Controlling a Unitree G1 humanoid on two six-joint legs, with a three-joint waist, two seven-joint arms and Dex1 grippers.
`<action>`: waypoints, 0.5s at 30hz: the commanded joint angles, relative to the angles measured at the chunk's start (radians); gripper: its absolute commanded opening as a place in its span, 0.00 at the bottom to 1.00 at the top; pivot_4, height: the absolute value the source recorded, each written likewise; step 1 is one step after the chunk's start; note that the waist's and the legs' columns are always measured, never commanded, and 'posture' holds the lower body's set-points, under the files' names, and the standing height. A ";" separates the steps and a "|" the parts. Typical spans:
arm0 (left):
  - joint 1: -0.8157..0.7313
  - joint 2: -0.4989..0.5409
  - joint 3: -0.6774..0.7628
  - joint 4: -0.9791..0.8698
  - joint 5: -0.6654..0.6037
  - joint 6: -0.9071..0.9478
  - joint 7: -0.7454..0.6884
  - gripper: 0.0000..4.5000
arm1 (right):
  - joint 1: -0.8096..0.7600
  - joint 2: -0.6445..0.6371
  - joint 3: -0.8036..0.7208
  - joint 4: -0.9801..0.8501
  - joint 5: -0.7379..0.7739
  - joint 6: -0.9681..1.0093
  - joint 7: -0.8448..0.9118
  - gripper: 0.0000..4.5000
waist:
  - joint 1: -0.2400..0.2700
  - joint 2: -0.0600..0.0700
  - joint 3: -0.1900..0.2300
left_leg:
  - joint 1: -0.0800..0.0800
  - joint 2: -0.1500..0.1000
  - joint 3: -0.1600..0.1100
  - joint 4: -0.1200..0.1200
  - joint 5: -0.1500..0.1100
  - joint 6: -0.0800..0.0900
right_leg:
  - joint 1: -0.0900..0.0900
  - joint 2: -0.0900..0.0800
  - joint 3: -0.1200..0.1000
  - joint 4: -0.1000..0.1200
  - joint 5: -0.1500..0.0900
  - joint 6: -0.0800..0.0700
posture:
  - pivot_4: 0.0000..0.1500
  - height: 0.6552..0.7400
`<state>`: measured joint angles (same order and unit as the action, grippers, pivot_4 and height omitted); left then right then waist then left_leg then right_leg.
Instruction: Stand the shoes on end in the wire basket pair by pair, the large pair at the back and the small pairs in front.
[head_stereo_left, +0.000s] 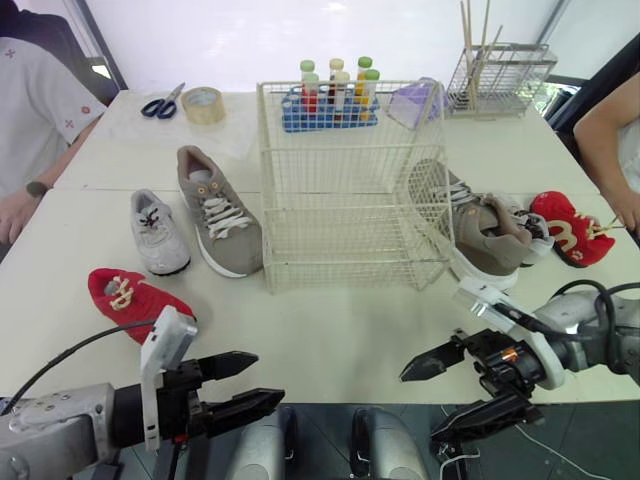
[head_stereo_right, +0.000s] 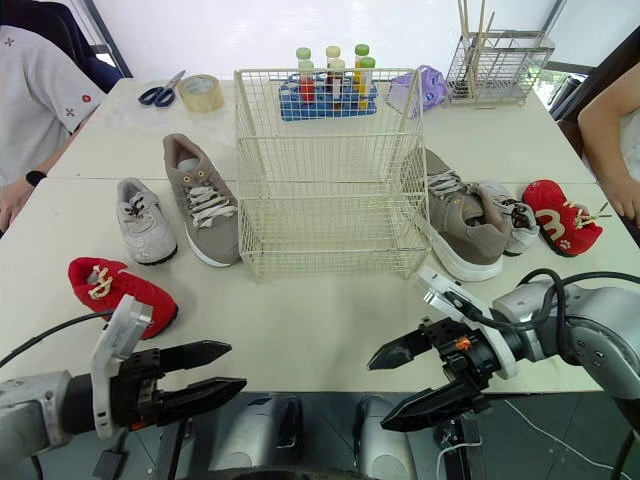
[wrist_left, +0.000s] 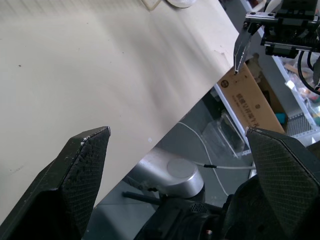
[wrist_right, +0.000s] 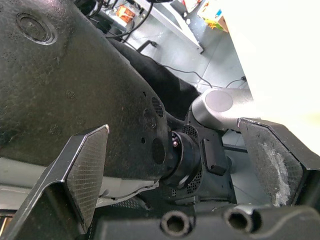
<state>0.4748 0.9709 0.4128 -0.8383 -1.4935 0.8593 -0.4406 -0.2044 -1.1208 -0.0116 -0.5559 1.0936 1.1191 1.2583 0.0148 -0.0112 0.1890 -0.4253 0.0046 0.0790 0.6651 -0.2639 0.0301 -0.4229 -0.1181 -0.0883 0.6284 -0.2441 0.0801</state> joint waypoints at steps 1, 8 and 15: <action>-0.002 -0.003 0.019 -0.001 0.006 -0.013 -0.006 1.00 | 0.012 0.011 -0.007 -0.025 -0.020 -0.022 -0.037 1.00 | 0.000 0.000 0.000 | 0.000 0.000 0.000 0.000 0.000 0.000 | 0.000 0.000 0.000 0.000 0.000 0.000 | 1.00 1.00; -0.052 -0.021 -0.003 0.009 0.031 -0.029 0.039 1.00 | 0.061 0.018 0.061 -0.030 -0.207 -0.191 -0.020 1.00 | 0.000 0.000 0.000 | 0.000 0.000 0.000 0.000 0.000 0.000 | 0.000 0.001 0.000 0.000 0.000 0.000 | 1.00 1.00; -0.056 -0.007 -0.007 0.017 0.055 -0.010 0.019 1.00 | 0.035 0.099 0.040 0.027 -0.190 -0.192 -0.068 1.00 | 0.000 0.000 0.000 | 0.000 0.000 0.000 0.001 0.000 0.000 | 0.000 0.001 0.000 0.001 0.000 0.000 | 1.00 1.00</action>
<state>0.4213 0.9592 0.4076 -0.8211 -1.4299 0.8477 -0.4123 -0.1542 -1.0334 0.0517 -0.5341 0.8994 0.9389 1.2051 0.0148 -0.0116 0.1888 -0.4252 0.0047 0.0794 0.6660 -0.2636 0.0301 -0.4224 -0.1167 -0.0886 0.6291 -0.2439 0.0806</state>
